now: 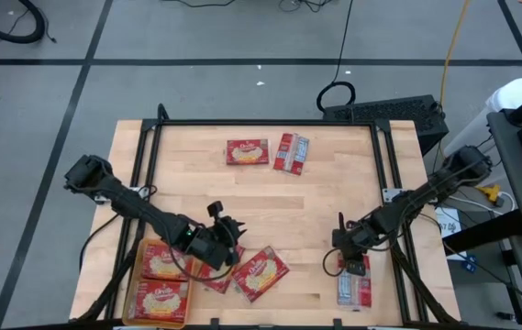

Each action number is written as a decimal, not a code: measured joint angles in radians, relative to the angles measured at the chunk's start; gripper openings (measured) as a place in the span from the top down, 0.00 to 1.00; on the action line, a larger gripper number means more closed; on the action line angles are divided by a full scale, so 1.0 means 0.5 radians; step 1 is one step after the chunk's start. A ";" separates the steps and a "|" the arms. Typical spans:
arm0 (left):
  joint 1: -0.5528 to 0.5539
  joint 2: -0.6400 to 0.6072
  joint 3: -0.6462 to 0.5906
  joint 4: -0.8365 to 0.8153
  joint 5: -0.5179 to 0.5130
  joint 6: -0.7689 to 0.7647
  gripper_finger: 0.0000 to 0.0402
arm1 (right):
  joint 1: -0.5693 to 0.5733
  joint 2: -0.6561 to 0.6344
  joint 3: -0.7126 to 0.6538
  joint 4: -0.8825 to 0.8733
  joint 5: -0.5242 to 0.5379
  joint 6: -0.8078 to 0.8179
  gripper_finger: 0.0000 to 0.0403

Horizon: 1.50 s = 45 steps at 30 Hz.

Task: Sort popcorn bags into baskets
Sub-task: Put the red popcorn bag into the orange bin

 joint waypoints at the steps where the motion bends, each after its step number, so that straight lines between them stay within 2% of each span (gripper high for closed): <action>1: 0.014 0.000 0.000 0.017 0.000 0.006 0.78 | 0.000 0.001 0.000 0.017 0.002 -0.032 0.80; 3: 0.044 0.000 0.000 0.063 0.000 0.014 0.78 | -0.006 0.003 -0.002 0.062 0.032 -0.098 0.93; 5: 0.079 0.000 0.000 0.115 0.000 0.035 0.78 | -0.018 0.004 -0.002 0.112 0.132 -0.172 0.97; 13: 0.230 0.038 -0.001 0.560 0.104 0.230 0.78 | -0.197 0.006 -0.006 0.467 0.580 -0.600 1.00; 19: 0.316 0.185 -0.004 0.897 0.446 0.376 0.78 | -0.364 -0.016 -0.006 0.844 0.889 -1.058 1.00; 23: 0.352 0.308 -0.001 1.013 0.563 0.372 0.78 | -0.477 -0.076 -0.005 1.050 0.956 -1.333 1.00; 29: 0.419 0.483 -0.001 1.226 0.726 0.176 0.77 | -0.625 -0.196 -0.003 1.182 0.959 -1.588 1.00; 32: 0.459 0.555 -0.002 1.361 0.765 0.079 0.71 | -0.674 -0.227 -0.003 1.218 0.962 -1.649 1.00; 38: 0.568 0.755 0.002 1.757 0.725 -0.038 0.44 | -0.712 -0.239 -0.003 1.309 0.957 -1.735 1.00; 41: 0.632 0.856 0.000 1.992 0.811 -0.025 0.34 | -0.713 -0.239 -0.003 1.362 0.957 -1.756 1.00; 43: 0.646 0.891 0.000 2.097 0.864 0.051 0.32 | -0.713 -0.239 -0.003 1.397 0.957 -1.771 1.00; 45: 0.644 0.891 0.000 2.127 0.853 0.169 0.39 | -0.713 -0.239 -0.003 1.427 0.956 -1.778 1.00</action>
